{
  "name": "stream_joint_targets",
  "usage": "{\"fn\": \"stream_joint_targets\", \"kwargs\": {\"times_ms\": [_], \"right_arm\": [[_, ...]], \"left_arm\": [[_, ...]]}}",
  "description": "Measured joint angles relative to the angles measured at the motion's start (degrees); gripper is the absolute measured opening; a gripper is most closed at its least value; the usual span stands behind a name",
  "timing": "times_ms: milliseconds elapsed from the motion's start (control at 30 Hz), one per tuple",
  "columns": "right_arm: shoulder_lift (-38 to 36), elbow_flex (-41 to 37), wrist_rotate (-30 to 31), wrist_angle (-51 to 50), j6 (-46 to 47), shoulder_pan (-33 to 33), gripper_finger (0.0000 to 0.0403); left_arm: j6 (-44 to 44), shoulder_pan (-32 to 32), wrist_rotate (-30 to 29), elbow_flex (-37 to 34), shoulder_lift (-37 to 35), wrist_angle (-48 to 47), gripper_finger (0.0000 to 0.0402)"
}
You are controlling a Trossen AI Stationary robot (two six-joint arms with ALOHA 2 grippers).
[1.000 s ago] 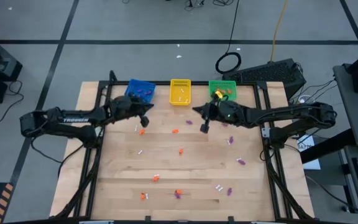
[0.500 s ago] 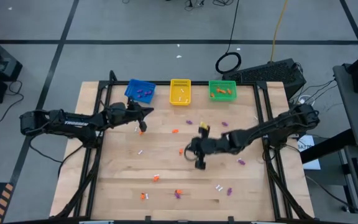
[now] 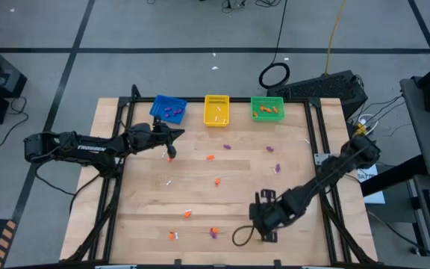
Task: Sort Halloween decoration
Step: Put the white bone toy into the yellow bin
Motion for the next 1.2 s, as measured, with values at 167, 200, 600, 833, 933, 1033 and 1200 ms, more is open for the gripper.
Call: {"fn": "stream_joint_targets", "kwargs": {"times_ms": [167,200,600,833,933,1033,1200], "right_arm": [[3.4,0.0,-1.3,0.0,-0.8,1.7,0.01],[4.1,0.0,-1.4,0.0,-1.3,1.7,0.0103],[6.8,0.0,-2.7,0.0,-6.5,1.8,0.0107],[7.1,0.0,-2.7,1.2,-10.1,1.6,0.0107],[7.8,0.0,-2.7,1.8,-11.2,1.3,0.0103],[8.4,-0.1,-2.8,1.7,-11.9,1.2,0.0095],[8.6,-0.1,-2.9,1.5,-12.7,1.2,0.0083]], "left_arm": [[0.0,0.0,0.0,0.0,0.0,0.1,0.0],[0.0,0.0,0.0,0.0,0.0,0.1,0.0],[0.5,0.0,0.0,0.0,0.0,0.1,0.0],[0.6,0.0,0.0,0.0,0.0,0.1,0.0],[0.6,0.0,0.0,0.0,0.0,0.1,0.0],[0.6,0.0,0.0,0.0,0.0,-0.1,0.0],[0.6,0.0,0.0,0.0,0.0,-0.5,0.0]]}}
